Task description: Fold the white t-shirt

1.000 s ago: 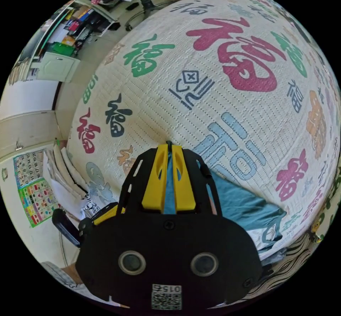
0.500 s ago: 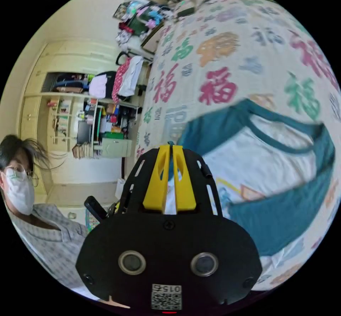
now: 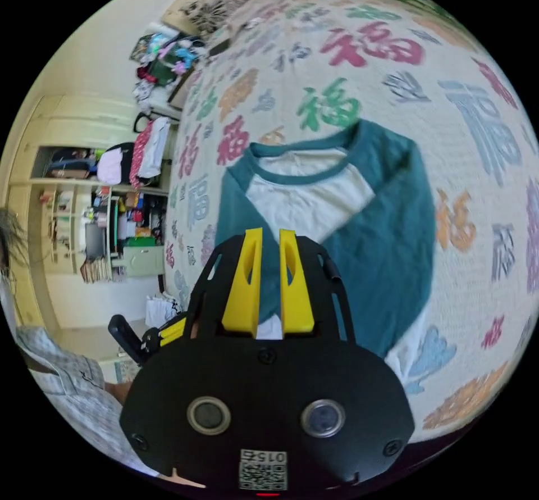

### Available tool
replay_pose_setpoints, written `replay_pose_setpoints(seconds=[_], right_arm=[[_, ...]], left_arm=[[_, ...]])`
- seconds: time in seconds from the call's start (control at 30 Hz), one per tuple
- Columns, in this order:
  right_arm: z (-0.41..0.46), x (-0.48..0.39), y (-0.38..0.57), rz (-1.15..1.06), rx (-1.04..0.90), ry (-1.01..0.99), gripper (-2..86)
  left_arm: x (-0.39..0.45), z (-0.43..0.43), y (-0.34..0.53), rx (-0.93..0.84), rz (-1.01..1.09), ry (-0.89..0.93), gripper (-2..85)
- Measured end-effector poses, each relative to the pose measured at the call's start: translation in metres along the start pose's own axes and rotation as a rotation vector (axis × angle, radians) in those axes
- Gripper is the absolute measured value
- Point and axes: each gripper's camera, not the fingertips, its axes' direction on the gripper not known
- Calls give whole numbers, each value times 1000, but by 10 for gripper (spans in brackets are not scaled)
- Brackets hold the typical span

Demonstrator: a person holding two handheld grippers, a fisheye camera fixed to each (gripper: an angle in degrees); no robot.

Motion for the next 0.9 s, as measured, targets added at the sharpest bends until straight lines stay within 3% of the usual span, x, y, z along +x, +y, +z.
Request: replay_pose_setpoints(seconds=[0.2,0.3,0.57,0.67,0.9], right_arm=[[68,-47,-46,-207,-212,-52,33],[100,-48,-56,-193,-311,68,5],[68,-57,-51,-301,-355,135,-6],[37,-58,-16,-345,-348,90,-6],[28,-21,38,-243,-374,264,-5]], left_arm=[[-9,43,-45,-23,18,-128,15],[-9,76,-47,-152,28,-249,4],[-10,95,-38,-216,-11,-259,-4],[3,89,-51,-100,23,-171,-2],[25,149,-91,-171,120,-120,-2]])
